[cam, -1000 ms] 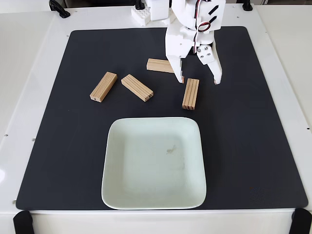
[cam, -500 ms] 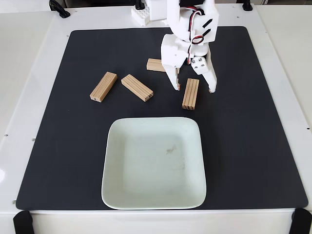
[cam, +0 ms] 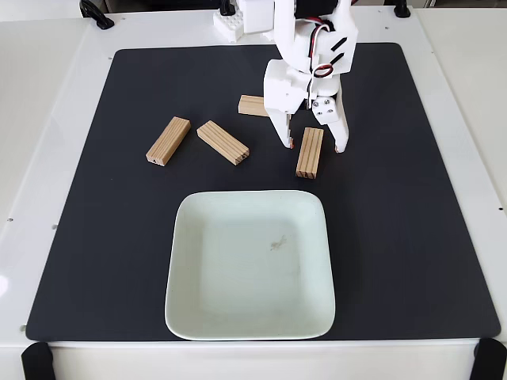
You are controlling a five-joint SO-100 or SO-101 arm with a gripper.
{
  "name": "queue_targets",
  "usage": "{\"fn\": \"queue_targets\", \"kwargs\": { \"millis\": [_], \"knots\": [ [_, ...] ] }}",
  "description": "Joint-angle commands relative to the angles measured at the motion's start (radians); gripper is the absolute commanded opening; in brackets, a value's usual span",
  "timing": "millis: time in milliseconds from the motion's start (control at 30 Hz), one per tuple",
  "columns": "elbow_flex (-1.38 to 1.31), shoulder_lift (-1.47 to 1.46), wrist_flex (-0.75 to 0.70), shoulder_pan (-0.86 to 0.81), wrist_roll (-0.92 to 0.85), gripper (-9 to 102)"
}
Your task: Pick up the wooden block and place them on the plate.
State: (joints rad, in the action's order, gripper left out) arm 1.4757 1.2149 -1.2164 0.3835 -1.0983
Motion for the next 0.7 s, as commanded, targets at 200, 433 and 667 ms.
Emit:
{"fn": "queue_targets", "kwargs": {
  "millis": [200,433,667],
  "knots": [
    [-0.052,-0.006,0.011,-0.002,0.074,9],
    [-0.051,-0.006,0.011,-0.003,0.078,8],
    [-0.051,0.002,0.011,-0.003,0.078,8]
  ]
}}
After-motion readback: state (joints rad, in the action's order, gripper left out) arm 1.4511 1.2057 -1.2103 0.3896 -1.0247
